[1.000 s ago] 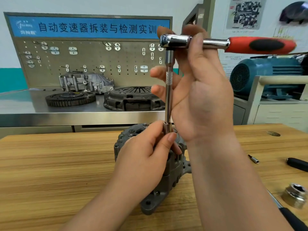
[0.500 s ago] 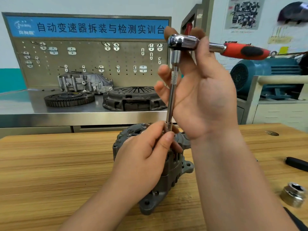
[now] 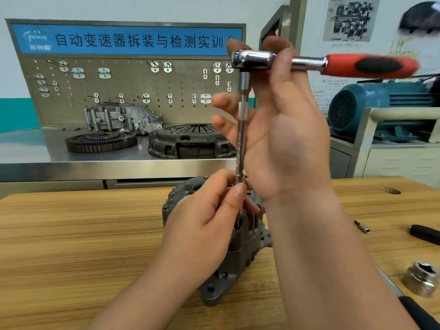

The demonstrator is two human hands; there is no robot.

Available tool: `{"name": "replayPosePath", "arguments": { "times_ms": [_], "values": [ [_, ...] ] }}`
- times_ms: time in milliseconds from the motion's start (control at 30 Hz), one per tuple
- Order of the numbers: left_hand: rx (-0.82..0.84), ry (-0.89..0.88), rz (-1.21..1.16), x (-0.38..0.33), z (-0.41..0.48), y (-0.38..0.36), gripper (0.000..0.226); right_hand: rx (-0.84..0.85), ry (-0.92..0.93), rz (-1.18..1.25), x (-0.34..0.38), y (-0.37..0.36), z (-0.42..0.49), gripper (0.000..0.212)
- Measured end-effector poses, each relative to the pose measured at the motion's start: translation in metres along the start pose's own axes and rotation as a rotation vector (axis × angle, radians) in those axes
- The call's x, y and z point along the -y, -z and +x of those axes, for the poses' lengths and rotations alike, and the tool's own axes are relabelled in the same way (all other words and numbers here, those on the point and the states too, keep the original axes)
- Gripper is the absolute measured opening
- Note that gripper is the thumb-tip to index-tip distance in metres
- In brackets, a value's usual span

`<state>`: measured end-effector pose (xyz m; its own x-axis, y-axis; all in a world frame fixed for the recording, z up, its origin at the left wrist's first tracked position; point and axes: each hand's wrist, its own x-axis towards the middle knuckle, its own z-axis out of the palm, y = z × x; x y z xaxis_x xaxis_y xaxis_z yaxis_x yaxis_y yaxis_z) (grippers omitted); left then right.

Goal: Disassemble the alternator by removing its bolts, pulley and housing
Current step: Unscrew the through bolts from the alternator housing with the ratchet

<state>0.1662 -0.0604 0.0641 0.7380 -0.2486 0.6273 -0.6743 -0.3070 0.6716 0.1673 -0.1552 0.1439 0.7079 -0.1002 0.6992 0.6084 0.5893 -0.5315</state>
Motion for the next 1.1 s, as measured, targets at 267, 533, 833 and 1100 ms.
{"name": "replayPosePath", "arguments": {
  "times_ms": [267,533,833,1100],
  "values": [
    [0.012,0.046,0.019,0.001,0.002,0.000,0.023,-0.031,0.180,-0.252,0.000,0.002,0.001,0.014],
    [0.004,0.034,-0.011,0.000,0.001,-0.001,0.025,-0.065,0.301,-0.436,-0.002,0.001,0.000,0.014],
    [0.052,0.045,0.002,0.002,0.003,0.000,0.026,0.015,-0.007,0.009,0.004,0.006,0.002,0.018],
    [0.014,0.031,0.006,0.003,0.002,-0.002,0.024,-0.036,0.380,-0.524,0.001,0.006,0.002,0.012]
  ]
}}
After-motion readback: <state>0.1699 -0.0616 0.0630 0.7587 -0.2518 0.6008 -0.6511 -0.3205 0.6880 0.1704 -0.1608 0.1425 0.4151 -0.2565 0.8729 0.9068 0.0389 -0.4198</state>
